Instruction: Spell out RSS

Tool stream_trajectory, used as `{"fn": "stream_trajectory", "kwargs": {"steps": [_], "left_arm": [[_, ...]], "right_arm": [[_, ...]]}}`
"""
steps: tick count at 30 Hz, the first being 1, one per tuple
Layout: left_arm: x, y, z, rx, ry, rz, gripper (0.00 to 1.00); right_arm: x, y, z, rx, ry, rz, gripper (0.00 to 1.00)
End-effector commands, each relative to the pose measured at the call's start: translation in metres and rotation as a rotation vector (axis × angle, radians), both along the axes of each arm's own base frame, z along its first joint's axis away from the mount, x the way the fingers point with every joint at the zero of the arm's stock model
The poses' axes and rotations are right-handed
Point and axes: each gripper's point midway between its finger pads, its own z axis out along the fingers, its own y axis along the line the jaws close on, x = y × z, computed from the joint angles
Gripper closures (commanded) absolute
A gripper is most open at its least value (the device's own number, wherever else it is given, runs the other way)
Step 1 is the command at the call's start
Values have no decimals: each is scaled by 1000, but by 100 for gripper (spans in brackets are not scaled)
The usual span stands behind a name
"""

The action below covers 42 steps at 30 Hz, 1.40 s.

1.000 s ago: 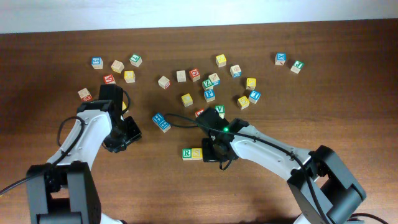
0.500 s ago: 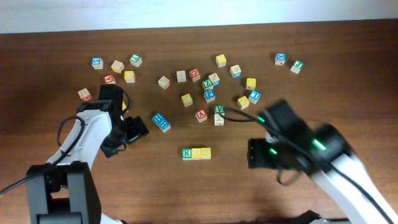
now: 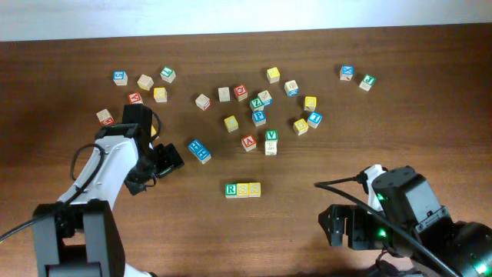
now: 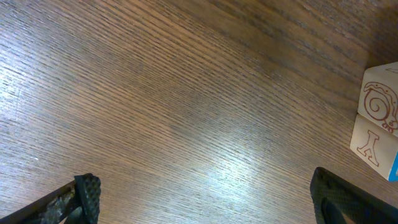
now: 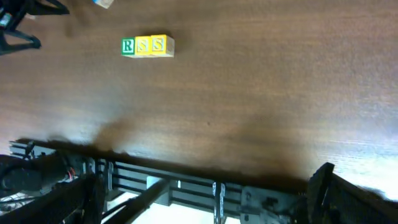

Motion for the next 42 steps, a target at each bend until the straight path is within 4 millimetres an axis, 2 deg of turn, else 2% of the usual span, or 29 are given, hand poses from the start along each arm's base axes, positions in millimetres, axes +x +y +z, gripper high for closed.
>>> {"fn": "stream_trajectory", "kwargs": {"steps": [1, 4, 7, 10, 14, 16, 19, 24, 30, 32, 35, 37, 39, 42], "left_arm": [[4, 3, 6, 8, -23, 0, 1], [4, 3, 6, 8, -23, 0, 1], [4, 3, 6, 8, -23, 0, 1], [4, 3, 6, 8, -23, 0, 1], [4, 3, 6, 8, -23, 0, 1], [4, 3, 6, 8, -23, 0, 1], [4, 3, 6, 8, -23, 0, 1], [4, 3, 6, 8, -23, 0, 1], [4, 3, 6, 8, -23, 0, 1], [4, 3, 6, 8, -23, 0, 1], [4, 3, 6, 8, -23, 0, 1], [4, 3, 6, 8, -23, 0, 1], [4, 3, 6, 8, -24, 0, 1], [4, 3, 6, 8, -23, 0, 1]], "right_arm": [[7, -13, 1, -26, -10, -136, 2], [19, -26, 14, -42, -132, -199, 2], [18, -43, 26, -56, -240, -249, 2], [33, -45, 47, -50, -448, -155, 1], [26, -64, 42, -65, -632, -189, 2], [18, -67, 35, -62, -656, -199, 2], [13, -70, 39, -59, -693, -209, 2], [17, -70, 49, -51, -745, -220, 2], [18, -77, 49, -81, -749, -244, 2], [22, -81, 36, -95, -741, -273, 2], [28, -71, 31, -95, -885, -189, 2], [38, -71, 14, -91, -926, -192, 2], [54, -70, -12, -85, -968, -192, 2], [74, -66, -31, -63, -991, -172, 2]]}}
